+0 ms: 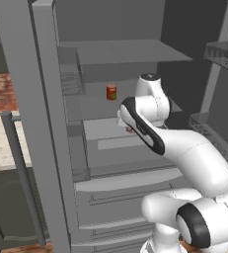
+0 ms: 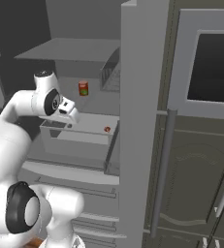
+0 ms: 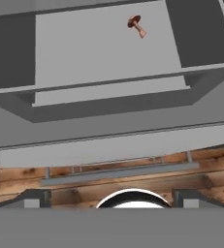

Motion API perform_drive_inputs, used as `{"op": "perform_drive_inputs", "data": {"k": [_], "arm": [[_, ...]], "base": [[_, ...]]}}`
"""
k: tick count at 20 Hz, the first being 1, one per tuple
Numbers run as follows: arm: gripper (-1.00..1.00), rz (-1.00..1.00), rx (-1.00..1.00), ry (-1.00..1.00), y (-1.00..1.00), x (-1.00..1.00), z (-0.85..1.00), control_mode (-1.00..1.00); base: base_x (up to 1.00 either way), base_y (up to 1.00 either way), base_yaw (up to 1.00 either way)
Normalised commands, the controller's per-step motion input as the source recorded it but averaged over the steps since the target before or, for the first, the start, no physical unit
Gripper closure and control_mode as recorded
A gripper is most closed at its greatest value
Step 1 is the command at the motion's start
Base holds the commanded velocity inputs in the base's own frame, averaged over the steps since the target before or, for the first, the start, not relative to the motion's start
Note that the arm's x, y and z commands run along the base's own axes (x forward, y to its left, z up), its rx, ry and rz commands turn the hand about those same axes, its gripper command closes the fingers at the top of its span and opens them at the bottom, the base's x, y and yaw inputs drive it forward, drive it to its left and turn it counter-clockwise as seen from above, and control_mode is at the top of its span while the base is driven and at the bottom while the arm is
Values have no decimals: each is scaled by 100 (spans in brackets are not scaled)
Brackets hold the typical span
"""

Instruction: Fully open the fridge drawer.

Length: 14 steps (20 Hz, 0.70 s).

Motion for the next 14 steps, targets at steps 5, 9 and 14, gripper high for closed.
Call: {"op": "perform_drive_inputs", "data": {"k": [5, 9, 14], "arm": [[-100, -2, 0, -5, 2, 59, -38, -100], [-100, 0, 0, -4, 0, 64, -36, -100], [-100, 0, 0, -2, 0, 55, -23, -100]], "base": [[0, 0, 0], [0, 0, 0], [0, 0, 0]]}}
